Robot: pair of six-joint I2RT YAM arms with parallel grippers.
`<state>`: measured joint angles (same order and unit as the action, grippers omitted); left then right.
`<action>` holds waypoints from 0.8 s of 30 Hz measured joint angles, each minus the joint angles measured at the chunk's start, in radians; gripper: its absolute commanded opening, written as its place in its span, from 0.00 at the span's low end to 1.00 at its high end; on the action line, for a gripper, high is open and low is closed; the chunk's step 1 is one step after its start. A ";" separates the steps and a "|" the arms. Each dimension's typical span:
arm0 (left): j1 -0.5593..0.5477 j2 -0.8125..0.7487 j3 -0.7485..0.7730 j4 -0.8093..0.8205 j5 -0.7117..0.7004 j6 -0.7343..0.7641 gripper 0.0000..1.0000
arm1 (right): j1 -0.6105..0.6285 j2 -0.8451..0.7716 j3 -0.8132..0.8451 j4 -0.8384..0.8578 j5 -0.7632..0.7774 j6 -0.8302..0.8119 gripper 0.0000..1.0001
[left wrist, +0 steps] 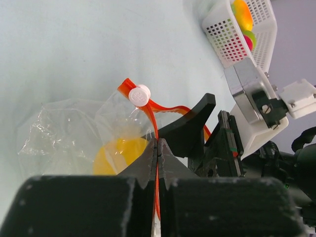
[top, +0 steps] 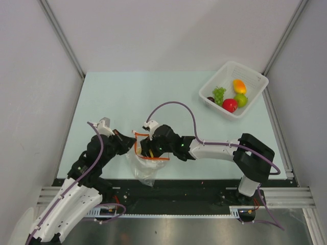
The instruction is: Open the zip-top bag and remove the fake food
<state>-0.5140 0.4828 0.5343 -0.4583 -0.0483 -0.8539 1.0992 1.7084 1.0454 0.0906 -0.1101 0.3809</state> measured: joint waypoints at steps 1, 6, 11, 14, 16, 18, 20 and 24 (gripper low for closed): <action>0.000 -0.007 -0.003 0.000 0.001 0.003 0.00 | -0.002 -0.002 0.000 -0.005 0.013 0.000 0.18; 0.000 -0.051 -0.016 -0.008 0.024 0.028 0.00 | -0.017 -0.024 0.000 -0.018 0.039 0.008 0.18; 0.000 -0.045 -0.034 0.022 0.090 0.047 0.00 | -0.041 -0.063 0.000 -0.004 0.030 0.044 0.18; 0.000 -0.024 -0.043 0.033 0.120 0.051 0.00 | -0.043 -0.086 0.000 0.007 0.018 0.071 0.17; 0.000 -0.014 -0.044 0.040 0.130 0.051 0.00 | -0.042 -0.103 0.000 -0.002 0.018 0.076 0.17; 0.000 -0.014 -0.044 0.047 0.130 0.051 0.00 | -0.043 -0.118 0.000 -0.018 0.023 0.079 0.17; 0.000 -0.015 -0.044 0.047 0.127 0.051 0.00 | -0.043 -0.142 -0.001 -0.045 0.035 0.074 0.17; 0.000 -0.026 -0.044 0.029 0.103 0.051 0.00 | -0.043 -0.211 -0.001 -0.092 0.065 0.053 0.17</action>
<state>-0.5140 0.4564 0.4900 -0.4297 0.0547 -0.8028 1.0557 1.4971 1.0447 -0.0013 -0.0448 0.4343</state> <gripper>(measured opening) 0.003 0.706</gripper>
